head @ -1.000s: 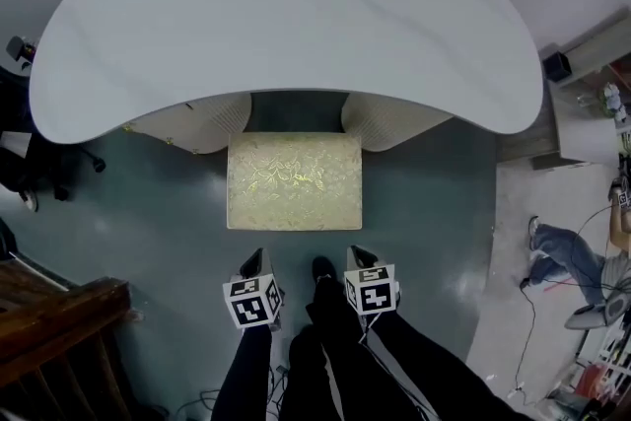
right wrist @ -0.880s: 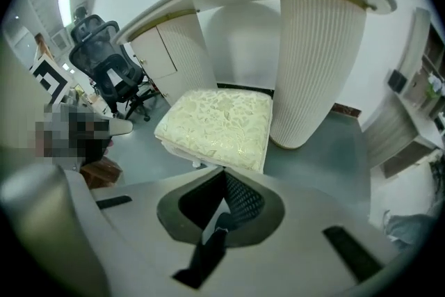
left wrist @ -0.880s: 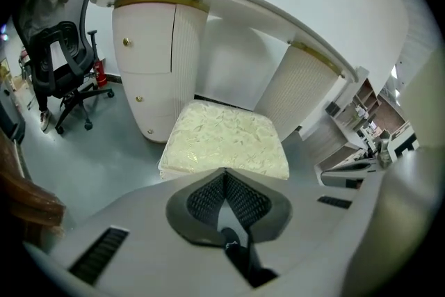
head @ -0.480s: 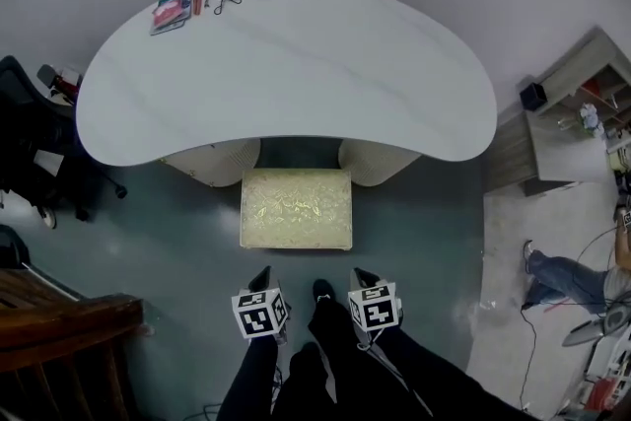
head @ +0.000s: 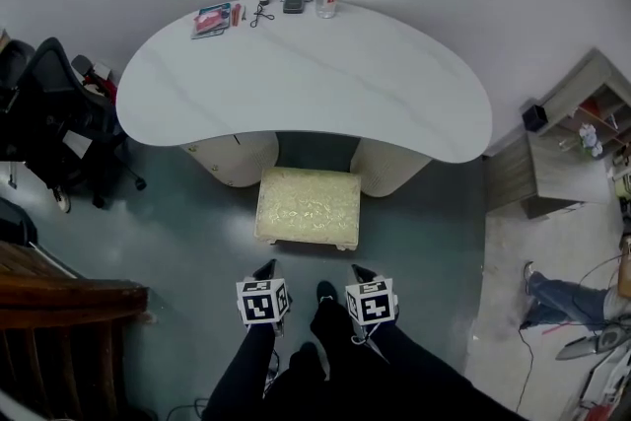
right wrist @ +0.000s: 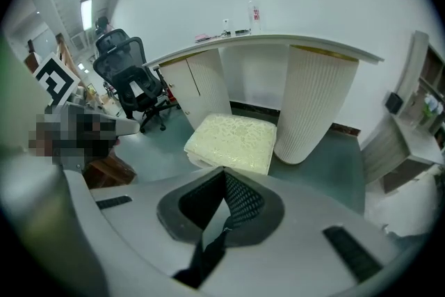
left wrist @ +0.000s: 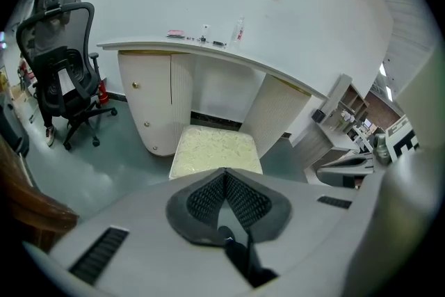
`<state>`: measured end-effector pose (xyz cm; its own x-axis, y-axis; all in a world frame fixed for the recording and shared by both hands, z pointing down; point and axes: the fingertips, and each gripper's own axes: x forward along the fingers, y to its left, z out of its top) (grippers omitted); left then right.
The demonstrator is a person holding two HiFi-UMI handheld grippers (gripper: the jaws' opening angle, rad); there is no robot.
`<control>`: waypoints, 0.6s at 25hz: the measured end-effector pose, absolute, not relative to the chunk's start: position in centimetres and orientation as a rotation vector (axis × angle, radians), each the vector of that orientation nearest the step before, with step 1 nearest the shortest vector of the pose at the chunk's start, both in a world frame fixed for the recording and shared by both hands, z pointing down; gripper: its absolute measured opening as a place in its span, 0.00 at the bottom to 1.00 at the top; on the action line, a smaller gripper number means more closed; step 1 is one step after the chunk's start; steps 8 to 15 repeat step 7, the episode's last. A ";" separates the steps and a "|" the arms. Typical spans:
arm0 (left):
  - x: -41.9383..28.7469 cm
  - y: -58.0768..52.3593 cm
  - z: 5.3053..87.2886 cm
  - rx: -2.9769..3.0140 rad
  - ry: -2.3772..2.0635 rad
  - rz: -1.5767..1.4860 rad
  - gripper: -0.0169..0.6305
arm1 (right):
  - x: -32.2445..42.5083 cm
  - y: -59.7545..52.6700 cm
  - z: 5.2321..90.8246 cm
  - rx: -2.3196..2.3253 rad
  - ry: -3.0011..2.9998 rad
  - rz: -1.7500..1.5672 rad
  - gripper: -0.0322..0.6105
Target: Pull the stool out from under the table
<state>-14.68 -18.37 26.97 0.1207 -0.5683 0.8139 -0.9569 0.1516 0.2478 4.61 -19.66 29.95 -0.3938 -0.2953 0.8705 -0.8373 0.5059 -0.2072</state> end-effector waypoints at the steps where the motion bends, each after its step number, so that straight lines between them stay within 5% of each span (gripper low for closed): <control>1: -14.7 -18.1 26.5 1.529 -1.558 0.555 0.04 | 4.5 -19.4 29.6 0.931 -1.935 0.833 0.05; 15: -14.8 -15.7 23.2 1.574 -1.570 0.537 0.04 | 4.4 -17.1 27.4 0.951 -1.957 0.815 0.05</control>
